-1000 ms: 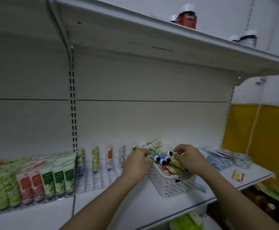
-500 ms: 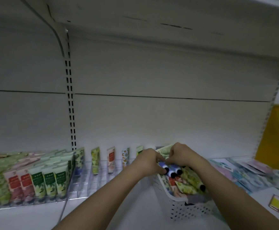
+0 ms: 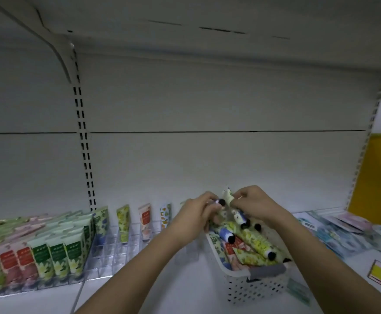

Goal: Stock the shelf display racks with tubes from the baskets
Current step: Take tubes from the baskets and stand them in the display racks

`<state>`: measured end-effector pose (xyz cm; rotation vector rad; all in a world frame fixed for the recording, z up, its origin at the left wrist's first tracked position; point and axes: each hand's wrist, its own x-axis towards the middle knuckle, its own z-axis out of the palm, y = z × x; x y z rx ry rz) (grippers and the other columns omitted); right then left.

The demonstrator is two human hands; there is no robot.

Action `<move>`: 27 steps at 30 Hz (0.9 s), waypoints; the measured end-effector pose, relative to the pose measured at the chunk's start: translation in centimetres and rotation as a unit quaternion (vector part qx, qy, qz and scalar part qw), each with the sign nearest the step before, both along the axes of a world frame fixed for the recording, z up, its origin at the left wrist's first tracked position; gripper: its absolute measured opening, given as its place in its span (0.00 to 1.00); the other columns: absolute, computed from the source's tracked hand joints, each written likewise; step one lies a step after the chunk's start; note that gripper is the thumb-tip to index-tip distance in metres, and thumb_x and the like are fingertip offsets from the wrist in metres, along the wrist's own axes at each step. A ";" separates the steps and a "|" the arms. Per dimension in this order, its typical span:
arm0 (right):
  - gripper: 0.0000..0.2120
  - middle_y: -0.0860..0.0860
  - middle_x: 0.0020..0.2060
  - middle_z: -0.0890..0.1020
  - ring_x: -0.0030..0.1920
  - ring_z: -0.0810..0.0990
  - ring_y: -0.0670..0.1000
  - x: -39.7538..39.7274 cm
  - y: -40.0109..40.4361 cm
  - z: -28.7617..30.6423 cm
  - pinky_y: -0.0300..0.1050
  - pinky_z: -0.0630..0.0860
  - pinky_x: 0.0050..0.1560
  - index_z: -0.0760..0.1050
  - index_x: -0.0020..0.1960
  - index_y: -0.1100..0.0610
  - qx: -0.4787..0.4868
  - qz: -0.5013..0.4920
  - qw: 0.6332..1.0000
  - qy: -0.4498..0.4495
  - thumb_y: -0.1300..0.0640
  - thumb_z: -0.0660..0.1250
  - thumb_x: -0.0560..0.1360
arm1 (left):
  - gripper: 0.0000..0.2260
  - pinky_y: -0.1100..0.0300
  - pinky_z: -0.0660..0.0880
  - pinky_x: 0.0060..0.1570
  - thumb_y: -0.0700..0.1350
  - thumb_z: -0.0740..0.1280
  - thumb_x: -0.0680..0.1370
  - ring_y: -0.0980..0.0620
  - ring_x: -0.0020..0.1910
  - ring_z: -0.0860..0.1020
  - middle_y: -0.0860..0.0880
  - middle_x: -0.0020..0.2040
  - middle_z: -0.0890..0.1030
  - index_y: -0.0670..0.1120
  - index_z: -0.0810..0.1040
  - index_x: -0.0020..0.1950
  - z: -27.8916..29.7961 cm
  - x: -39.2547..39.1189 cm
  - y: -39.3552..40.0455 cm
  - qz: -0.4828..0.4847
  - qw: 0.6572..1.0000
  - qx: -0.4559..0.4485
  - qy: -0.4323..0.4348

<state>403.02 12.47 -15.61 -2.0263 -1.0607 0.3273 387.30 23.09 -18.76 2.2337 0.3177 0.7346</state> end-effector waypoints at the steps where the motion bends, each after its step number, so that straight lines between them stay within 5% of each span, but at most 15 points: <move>1: 0.09 0.57 0.32 0.73 0.31 0.72 0.52 0.0 -0.3 0.2 0.41 0.70 0.33 0.75 0.39 0.68 0.025 -0.002 0.999 0.026 0.63 0.66 0.73 | 0.07 0.61 0.76 0.29 0.44 0.60 0.83 0.49 0.33 0.81 0.43 0.40 0.84 0.45 0.75 0.57 0.1 -0.2 -0.1 -0.015 0.995 -0.088 -0.039; 5: 0.11 0.52 0.32 0.81 0.29 0.79 0.46 -0.5 -1.1 1.2 0.39 0.76 0.31 0.78 0.36 0.59 0.101 0.038 0.978 0.181 0.64 0.63 0.76 | 0.08 0.56 0.81 0.39 0.46 0.61 0.82 0.41 0.43 0.84 0.38 0.45 0.84 0.43 0.75 0.56 0.5 -1.5 -0.5 -0.046 0.937 -0.315 -0.142; 10: 0.11 0.56 0.47 0.86 0.43 0.85 0.51 -1.7 -0.1 1.7 0.44 0.79 0.37 0.81 0.54 0.59 0.142 0.083 0.947 0.276 0.64 0.60 0.79 | 0.11 0.57 0.82 0.43 0.40 0.68 0.79 0.38 0.46 0.84 0.35 0.47 0.83 0.40 0.72 0.59 0.5 -3.1 0.4 -0.030 0.897 -0.403 -0.180; 14: 0.09 0.54 0.46 0.86 0.43 0.84 0.50 -3.2 1.7 1.7 0.46 0.81 0.42 0.80 0.56 0.56 0.165 0.147 0.932 0.286 0.63 0.65 0.78 | 0.22 0.55 0.81 0.48 0.32 0.70 0.75 0.35 0.50 0.83 0.32 0.52 0.82 0.46 0.66 0.63 0.5 -5.2 1.7 -0.053 0.864 -0.452 -0.214; 20: 0.05 0.54 0.37 0.79 0.37 0.76 0.50 -5.9 4.5 2.3 0.45 0.72 0.38 0.77 0.46 0.58 0.164 0.192 0.928 0.274 0.61 0.72 0.74 | 0.30 0.50 0.81 0.50 0.29 0.69 0.74 0.36 0.48 0.83 0.37 0.50 0.83 0.53 0.63 0.69 0.9 -8.8 3.7 -0.033 0.893 -0.411 -0.182; 23: 0.12 0.52 0.32 0.77 0.27 0.71 0.46 -7.7 5.9 3.0 0.37 0.65 0.24 0.72 0.50 0.57 0.178 0.205 0.928 0.254 0.61 0.75 0.72 | 0.20 0.47 0.79 0.51 0.35 0.68 0.77 0.40 0.45 0.83 0.39 0.46 0.84 0.48 0.68 0.65 1.9 -11.3 4.7 -0.006 0.915 -0.366 -0.170; 27: 0.12 0.52 0.31 0.78 0.26 0.76 0.49 -10.4 8.0 3.8 0.39 0.72 0.24 0.72 0.53 0.59 0.175 0.237 0.930 0.219 0.57 0.72 0.74 | 0.09 0.49 0.82 0.45 0.49 0.64 0.80 0.38 0.43 0.84 0.40 0.49 0.84 0.45 0.72 0.56 3.2 -15.2 6.5 0.058 0.920 -0.347 -0.171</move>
